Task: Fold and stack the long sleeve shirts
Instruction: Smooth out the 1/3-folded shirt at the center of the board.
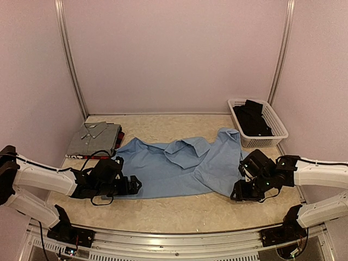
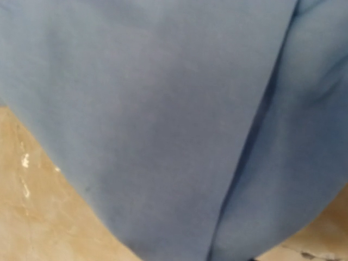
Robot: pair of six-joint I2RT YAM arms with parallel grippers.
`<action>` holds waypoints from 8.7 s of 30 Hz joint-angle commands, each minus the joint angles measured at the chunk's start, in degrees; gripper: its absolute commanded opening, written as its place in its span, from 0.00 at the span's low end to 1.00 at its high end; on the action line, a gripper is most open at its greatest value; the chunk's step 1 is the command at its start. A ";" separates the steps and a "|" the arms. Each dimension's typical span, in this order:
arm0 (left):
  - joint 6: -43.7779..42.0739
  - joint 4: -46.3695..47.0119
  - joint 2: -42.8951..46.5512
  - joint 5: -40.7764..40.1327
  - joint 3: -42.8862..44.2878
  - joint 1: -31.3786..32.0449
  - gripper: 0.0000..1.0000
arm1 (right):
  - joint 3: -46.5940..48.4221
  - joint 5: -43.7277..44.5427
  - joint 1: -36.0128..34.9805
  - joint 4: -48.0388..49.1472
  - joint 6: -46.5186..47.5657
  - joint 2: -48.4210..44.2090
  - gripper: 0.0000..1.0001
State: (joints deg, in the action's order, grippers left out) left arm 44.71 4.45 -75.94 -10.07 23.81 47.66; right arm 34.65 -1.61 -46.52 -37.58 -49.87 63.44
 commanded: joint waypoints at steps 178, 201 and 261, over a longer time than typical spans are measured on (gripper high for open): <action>-6.71 -13.51 -1.89 -0.93 4.77 2.53 0.99 | 1.19 -4.15 9.22 16.32 23.68 1.18 0.54; -6.88 -15.17 -0.66 -0.50 4.01 2.70 0.99 | 0.12 2.38 9.52 9.56 15.76 14.64 0.53; -2.72 -14.87 0.06 1.83 1.07 1.55 0.99 | -3.80 5.11 -4.26 -1.83 -5.20 11.10 0.51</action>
State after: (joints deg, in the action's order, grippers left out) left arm 38.74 -2.59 -78.08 -9.50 28.01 48.80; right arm 32.75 3.36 -48.53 -22.48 -48.77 76.14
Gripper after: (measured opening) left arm 0.989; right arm 0.512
